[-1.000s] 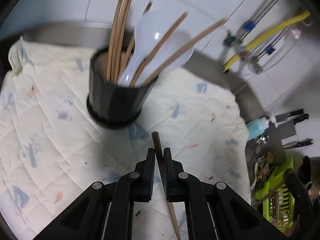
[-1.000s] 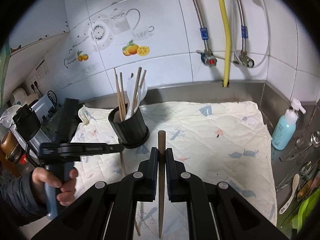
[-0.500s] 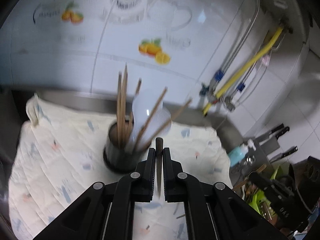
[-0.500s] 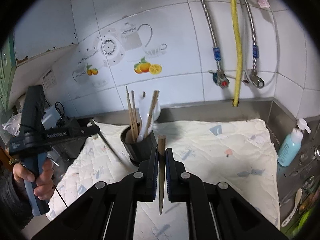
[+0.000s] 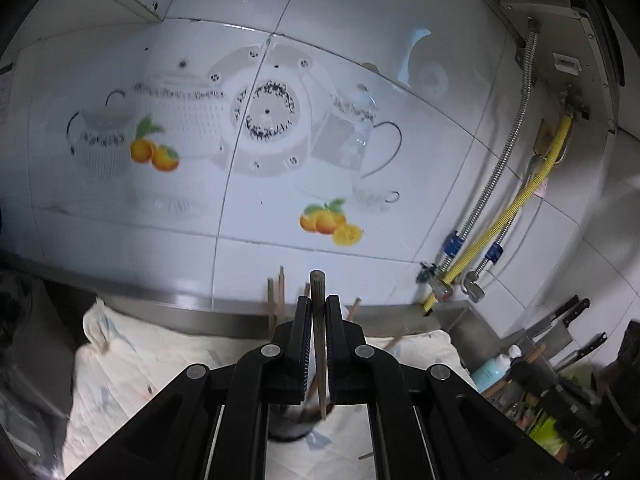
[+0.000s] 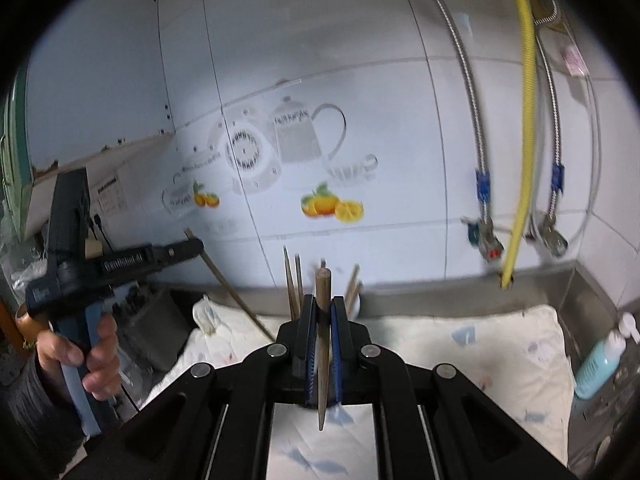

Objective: Organize utensils
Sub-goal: 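Lower the chopsticks into the holder and open both grippers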

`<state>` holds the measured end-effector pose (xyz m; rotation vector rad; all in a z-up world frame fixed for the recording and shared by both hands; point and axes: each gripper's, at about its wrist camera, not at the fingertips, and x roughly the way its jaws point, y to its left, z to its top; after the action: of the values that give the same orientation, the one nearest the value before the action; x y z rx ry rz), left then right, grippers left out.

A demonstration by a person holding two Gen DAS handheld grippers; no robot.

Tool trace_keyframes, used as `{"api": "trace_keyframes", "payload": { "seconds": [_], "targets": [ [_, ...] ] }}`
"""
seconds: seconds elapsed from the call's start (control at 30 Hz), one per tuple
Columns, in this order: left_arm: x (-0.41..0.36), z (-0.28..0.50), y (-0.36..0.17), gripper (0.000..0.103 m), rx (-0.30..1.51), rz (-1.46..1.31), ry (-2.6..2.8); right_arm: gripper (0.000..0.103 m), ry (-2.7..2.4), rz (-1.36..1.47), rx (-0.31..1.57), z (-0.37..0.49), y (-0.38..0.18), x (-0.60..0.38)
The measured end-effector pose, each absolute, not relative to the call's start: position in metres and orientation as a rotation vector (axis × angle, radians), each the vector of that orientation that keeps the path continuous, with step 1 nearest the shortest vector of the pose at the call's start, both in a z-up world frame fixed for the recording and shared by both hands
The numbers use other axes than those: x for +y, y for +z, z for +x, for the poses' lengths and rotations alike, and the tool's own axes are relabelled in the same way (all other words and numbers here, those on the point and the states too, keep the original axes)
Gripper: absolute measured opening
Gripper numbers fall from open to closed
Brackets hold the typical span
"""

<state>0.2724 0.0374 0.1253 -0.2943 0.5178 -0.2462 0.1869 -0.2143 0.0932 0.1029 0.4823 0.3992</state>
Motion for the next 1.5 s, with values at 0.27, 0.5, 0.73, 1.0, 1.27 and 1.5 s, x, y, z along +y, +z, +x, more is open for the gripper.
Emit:
{"api": "trace_keyframes", "payload": {
  "seconds": [0.27, 0.5, 0.73, 1.0, 1.27, 1.5],
  "targets": [
    [0.054, 0.296, 0.113, 0.007, 0.516, -0.286, -0.222, 0.009, 0.392, 0.12, 0.434, 0.214, 0.107, -0.191],
    [0.065, 0.309, 0.127, 0.006, 0.498, -0.284, -0.257, 0.009, 0.369, 0.118, 0.435, 0.234, 0.102, -0.177],
    [0.068, 0.32, 0.114, 0.006, 0.532, -0.288, -0.252, 0.009, 0.363, 0.099, 0.499, 0.252, 0.076, -0.166],
    [0.052, 0.335, 0.081, 0.006, 0.637, -0.217, -0.259, 0.009, 0.364, 0.094, 0.62, 0.266, 0.035, -0.159],
    [0.041, 0.349, 0.052, 0.006, 0.71, -0.191, -0.25, 0.01, 0.373, 0.097, 0.685, 0.267, 0.019, -0.16],
    [0.041, 0.352, 0.043, 0.008, 0.721, -0.189, -0.224, 0.03, 0.364, 0.092, 0.666, 0.258, 0.024, -0.167]
  ]
}}
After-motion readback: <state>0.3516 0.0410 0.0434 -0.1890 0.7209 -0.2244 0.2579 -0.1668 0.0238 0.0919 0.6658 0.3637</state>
